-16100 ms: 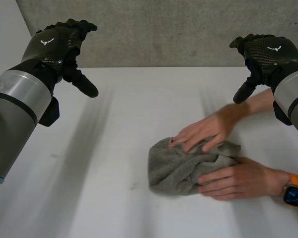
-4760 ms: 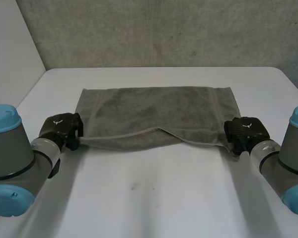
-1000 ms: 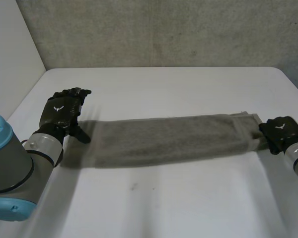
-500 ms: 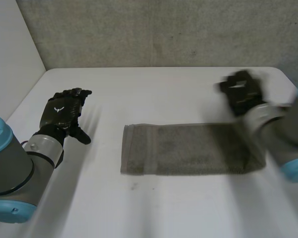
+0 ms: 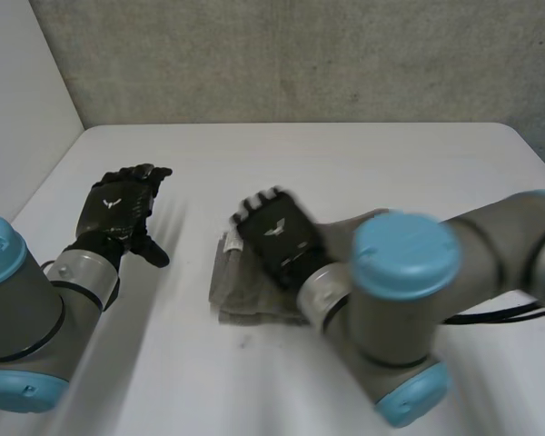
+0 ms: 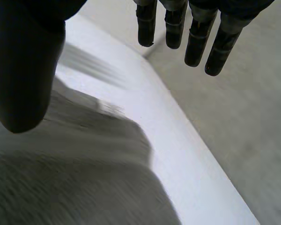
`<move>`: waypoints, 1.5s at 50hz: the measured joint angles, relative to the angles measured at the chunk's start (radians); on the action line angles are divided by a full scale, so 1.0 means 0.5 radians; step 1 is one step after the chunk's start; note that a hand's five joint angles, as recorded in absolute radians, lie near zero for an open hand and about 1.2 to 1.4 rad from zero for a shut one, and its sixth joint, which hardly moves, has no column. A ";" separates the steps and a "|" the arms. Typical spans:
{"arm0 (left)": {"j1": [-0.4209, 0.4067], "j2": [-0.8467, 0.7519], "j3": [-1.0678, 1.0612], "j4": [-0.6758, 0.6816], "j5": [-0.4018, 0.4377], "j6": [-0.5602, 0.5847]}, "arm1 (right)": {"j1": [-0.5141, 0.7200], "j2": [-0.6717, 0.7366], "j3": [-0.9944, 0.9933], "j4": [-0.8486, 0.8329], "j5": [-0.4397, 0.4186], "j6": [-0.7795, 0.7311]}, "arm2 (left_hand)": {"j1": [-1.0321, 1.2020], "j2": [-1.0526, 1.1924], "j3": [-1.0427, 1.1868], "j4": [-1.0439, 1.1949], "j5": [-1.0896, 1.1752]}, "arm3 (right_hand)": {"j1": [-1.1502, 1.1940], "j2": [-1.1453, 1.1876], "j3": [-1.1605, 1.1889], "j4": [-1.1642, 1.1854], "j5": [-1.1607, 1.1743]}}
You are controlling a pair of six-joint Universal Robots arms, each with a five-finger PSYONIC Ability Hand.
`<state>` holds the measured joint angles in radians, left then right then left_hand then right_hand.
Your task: Fold the towel.
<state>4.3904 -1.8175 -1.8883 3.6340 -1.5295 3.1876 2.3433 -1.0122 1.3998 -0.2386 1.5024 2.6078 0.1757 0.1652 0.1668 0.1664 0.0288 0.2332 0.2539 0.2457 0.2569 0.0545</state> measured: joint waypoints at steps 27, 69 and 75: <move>-0.063 -0.022 -0.025 0.003 -0.003 0.009 | -1.049 -0.358 1.053 -0.237 -0.328 0.231 | 0.000 0.000 0.000 0.000 0.000 | 1.827 1.764 1.803 1.796 1.846; -0.081 0.280 0.198 -0.216 -0.010 -0.127 | 0.166 0.206 -0.373 0.331 -0.068 -0.046 | 0.000 -0.001 0.000 0.000 0.000 | 0.013 0.004 0.005 -0.001 0.001; -0.167 0.228 0.401 -0.383 -0.014 -0.191 | -0.054 -0.117 -0.167 0.318 0.042 0.458 | 0.000 -0.001 0.000 -0.001 0.000 | -0.003 0.004 0.003 -0.001 0.001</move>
<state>4.3070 -1.7037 -1.6879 3.4423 -1.5366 3.0923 2.3164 -1.0709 1.3165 -0.0796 1.5236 2.8369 0.1757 0.1648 0.1667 0.1661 0.0288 0.2319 0.2558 0.2473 0.2566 0.0550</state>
